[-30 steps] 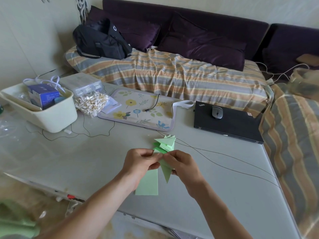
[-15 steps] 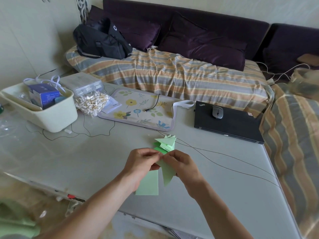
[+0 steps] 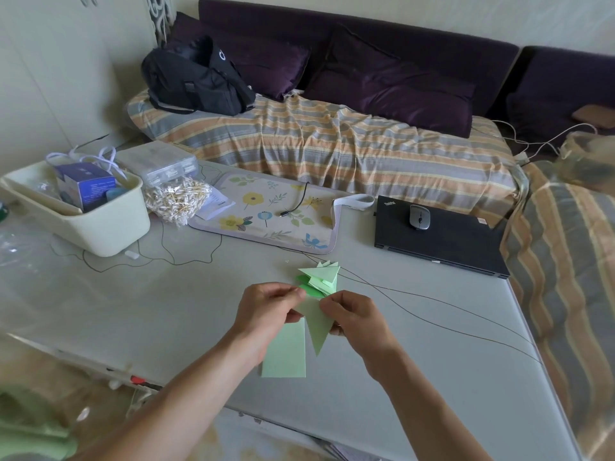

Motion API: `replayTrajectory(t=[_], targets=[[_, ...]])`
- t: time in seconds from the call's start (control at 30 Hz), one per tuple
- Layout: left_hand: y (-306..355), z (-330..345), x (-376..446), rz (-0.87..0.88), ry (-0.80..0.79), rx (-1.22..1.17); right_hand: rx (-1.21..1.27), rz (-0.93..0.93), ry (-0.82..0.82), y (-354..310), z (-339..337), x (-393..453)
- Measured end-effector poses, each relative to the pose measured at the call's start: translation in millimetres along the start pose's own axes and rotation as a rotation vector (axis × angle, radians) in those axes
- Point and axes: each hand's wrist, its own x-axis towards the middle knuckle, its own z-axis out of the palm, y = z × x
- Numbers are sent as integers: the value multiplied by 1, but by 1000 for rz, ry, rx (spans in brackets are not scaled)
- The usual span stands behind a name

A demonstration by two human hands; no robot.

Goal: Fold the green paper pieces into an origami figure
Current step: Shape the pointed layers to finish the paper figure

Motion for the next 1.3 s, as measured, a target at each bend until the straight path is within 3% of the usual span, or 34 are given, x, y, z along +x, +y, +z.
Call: replayTrajectory(t=[0.43, 0.73, 0.9, 1.03, 1.17, 1.3], targets=[[-5, 0, 5, 23, 25, 22, 16, 14, 61, -4, -2, -3], [-7, -2, 3, 74, -24, 69, 15, -11, 0, -3, -1, -4], [-8, -3, 3, 231, 135, 318, -72, -39, 74, -1, -1, -1], [-7, -4, 1, 280, 148, 384, -94, -60, 84, 1, -1, 0], [-9, -2, 1, 262, 108, 345, -74, -63, 84, 2, 0, 1], [-10, 2, 1, 94, -18, 59, -38, -54, 68, 2, 0, 0]])
